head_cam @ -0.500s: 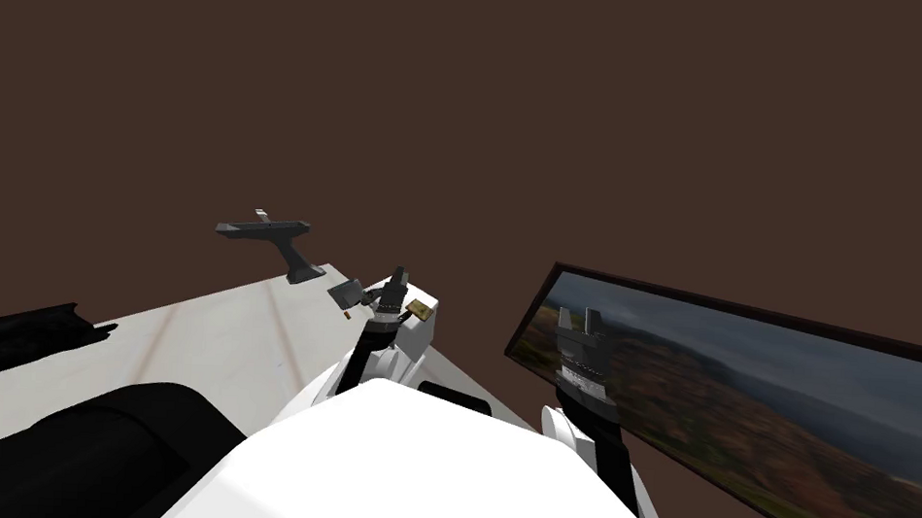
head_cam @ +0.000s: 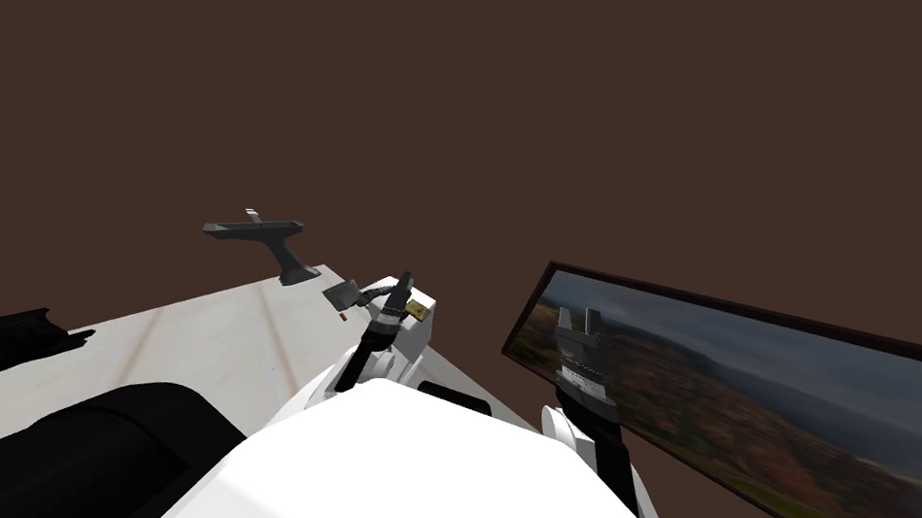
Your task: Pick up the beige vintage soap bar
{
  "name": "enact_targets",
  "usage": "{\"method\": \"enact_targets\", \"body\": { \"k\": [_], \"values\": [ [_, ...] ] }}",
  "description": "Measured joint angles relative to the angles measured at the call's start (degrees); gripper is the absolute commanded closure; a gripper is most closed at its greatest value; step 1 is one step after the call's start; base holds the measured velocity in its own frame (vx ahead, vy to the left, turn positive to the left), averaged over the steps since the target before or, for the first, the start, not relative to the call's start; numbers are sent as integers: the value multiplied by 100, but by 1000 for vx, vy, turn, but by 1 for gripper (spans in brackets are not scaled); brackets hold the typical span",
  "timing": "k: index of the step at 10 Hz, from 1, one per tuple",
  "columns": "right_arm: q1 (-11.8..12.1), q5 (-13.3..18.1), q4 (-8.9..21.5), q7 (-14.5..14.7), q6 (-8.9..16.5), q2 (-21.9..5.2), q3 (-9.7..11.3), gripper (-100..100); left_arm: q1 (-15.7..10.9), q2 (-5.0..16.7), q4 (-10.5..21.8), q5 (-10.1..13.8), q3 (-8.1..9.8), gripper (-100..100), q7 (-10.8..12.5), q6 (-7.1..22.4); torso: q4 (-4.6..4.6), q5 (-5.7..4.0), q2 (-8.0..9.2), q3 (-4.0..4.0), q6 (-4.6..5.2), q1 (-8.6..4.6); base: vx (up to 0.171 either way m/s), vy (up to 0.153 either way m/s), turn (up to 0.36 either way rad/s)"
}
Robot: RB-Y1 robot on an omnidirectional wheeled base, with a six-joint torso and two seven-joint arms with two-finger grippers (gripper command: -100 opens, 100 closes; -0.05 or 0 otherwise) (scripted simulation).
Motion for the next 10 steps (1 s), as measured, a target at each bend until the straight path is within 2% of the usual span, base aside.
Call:
{"method": "enact_targets", "body": {
  "k": [2, 4, 6, 8, 10],
  "values": [
    [0, 0, 0, 0, 0, 0, 0, 0, -25, 192, 266, 2, -25, -100, 55, 12, 0, 0, 1, 0, 0, -2, 0, -33, -57],
    [0, 0, 0, 0, 0, 0, 0, 0, -116, 275, 624, -21, -85, -100, 79, 29, 0, -1, 0, 0, 0, -4, 2, -34, -57],
    [0, 0, 0, 0, 0, 0, 0, 0, -130, 377, 811, -13, -114, -100, 161, 163, 0, -1, 0, 0, 0, -2, 6, -23, -42],
    [0, 0, 0, 0, 0, 0, 0, 0, -98, 386, 1054, -20, -155, -100, 184, 86, 0, 0, 1, 1, -1, 2, 4, -21, -44],
    [0, 0, 0, 0, 0, 0, 0, 0, -232, 382, 1419, -35, -201, -100, 211, 130, 0, -1, 0, 0, -1, -2, 1, -31, -53]
  ]
}}
